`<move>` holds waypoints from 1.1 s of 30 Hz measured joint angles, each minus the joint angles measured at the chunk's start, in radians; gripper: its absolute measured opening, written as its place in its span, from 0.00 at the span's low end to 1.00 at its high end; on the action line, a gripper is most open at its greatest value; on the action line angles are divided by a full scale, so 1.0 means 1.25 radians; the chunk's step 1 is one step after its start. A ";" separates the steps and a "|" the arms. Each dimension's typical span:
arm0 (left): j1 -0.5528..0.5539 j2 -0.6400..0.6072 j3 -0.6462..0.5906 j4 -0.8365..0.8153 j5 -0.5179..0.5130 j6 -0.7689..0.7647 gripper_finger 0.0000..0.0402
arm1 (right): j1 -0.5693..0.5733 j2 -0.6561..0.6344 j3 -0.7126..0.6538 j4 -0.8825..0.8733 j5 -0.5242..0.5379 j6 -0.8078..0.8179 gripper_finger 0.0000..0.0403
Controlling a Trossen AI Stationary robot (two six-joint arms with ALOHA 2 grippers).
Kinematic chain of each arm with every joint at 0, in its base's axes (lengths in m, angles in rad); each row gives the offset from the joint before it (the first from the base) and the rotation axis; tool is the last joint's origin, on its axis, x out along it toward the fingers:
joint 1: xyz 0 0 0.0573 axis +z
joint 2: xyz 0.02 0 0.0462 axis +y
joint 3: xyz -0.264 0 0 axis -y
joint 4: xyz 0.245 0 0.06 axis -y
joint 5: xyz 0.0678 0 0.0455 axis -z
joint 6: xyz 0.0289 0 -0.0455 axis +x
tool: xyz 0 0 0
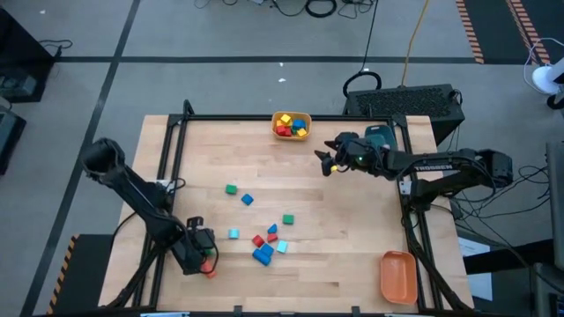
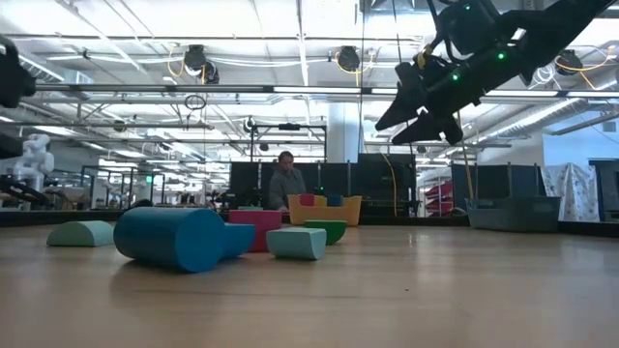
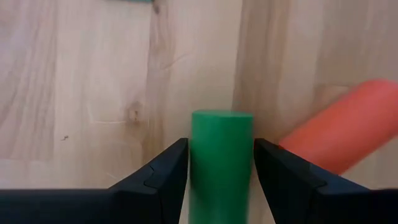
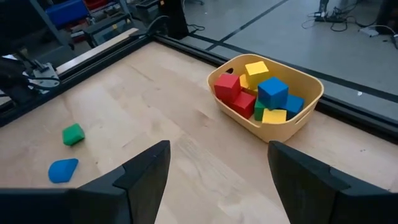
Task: Sort blocks by size
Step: Put the green cylindrical block into the blue bin
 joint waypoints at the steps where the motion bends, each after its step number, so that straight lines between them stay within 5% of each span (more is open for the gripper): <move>1: 0.000 0.009 0.000 0.000 0.000 0.000 0.46 | 0.002 0.000 0.000 0.000 0.001 0.003 0.64; 11: 0.005 0.043 0.005 -0.010 -0.018 0.006 0.34 | 0.042 0.000 0.000 -0.004 0.005 0.028 0.63; 33: 0.179 0.039 0.028 -0.027 -0.089 0.212 0.34 | 0.174 -0.001 0.000 -0.048 0.003 0.061 0.64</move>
